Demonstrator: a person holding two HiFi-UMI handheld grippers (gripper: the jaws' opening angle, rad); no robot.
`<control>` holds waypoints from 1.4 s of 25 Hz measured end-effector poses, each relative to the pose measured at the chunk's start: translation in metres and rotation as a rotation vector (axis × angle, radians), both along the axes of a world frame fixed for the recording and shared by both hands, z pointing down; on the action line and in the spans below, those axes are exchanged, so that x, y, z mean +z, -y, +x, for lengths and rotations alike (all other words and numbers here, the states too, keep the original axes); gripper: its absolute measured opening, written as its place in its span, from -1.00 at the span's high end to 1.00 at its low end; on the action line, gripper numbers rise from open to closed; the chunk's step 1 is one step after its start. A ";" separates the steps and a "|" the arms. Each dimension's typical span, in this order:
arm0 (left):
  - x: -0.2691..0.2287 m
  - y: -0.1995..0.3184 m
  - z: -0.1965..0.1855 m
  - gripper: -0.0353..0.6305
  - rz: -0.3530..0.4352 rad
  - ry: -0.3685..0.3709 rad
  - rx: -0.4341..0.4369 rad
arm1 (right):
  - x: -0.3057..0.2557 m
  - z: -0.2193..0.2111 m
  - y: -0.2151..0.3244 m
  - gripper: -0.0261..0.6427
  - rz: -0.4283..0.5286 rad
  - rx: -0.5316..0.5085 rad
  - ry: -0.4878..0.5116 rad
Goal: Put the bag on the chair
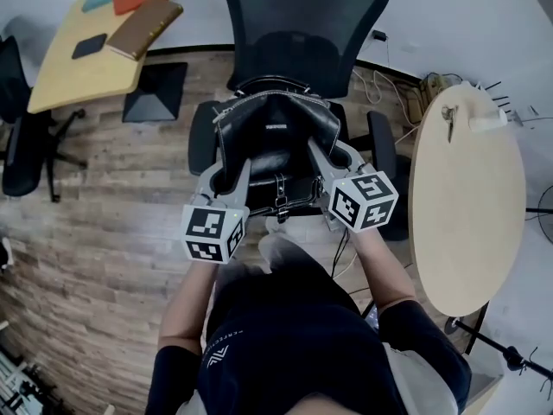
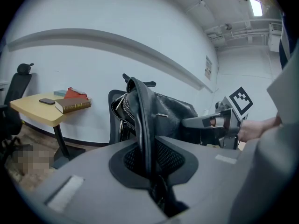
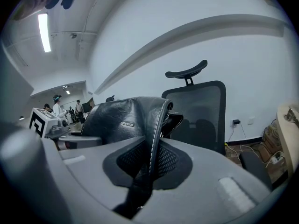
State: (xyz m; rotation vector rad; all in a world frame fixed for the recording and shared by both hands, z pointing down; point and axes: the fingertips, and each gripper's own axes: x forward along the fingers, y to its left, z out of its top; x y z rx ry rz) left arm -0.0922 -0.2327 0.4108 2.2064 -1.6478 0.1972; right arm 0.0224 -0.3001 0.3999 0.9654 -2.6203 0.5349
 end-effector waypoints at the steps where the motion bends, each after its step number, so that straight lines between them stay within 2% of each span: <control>1: 0.003 0.007 0.000 0.74 -0.004 0.002 -0.007 | 0.003 0.000 0.008 0.83 -0.001 -0.004 0.000; 7: 0.024 0.052 0.003 0.74 -0.037 0.013 -0.048 | 0.028 -0.001 0.060 0.83 0.001 -0.001 -0.019; 14: 0.061 0.089 -0.002 0.73 -0.074 0.043 -0.064 | 0.068 -0.005 0.095 0.83 -0.018 0.013 -0.016; 24: 0.119 0.129 -0.010 0.69 -0.109 0.076 -0.060 | 0.121 -0.007 0.127 0.83 -0.048 0.045 -0.029; 30: 0.151 0.147 -0.017 0.63 -0.149 0.060 -0.072 | 0.150 -0.009 0.140 0.83 -0.057 0.056 -0.048; 35: 0.173 0.153 -0.019 0.60 -0.157 0.102 -0.074 | 0.173 -0.009 0.147 0.83 -0.084 0.074 -0.042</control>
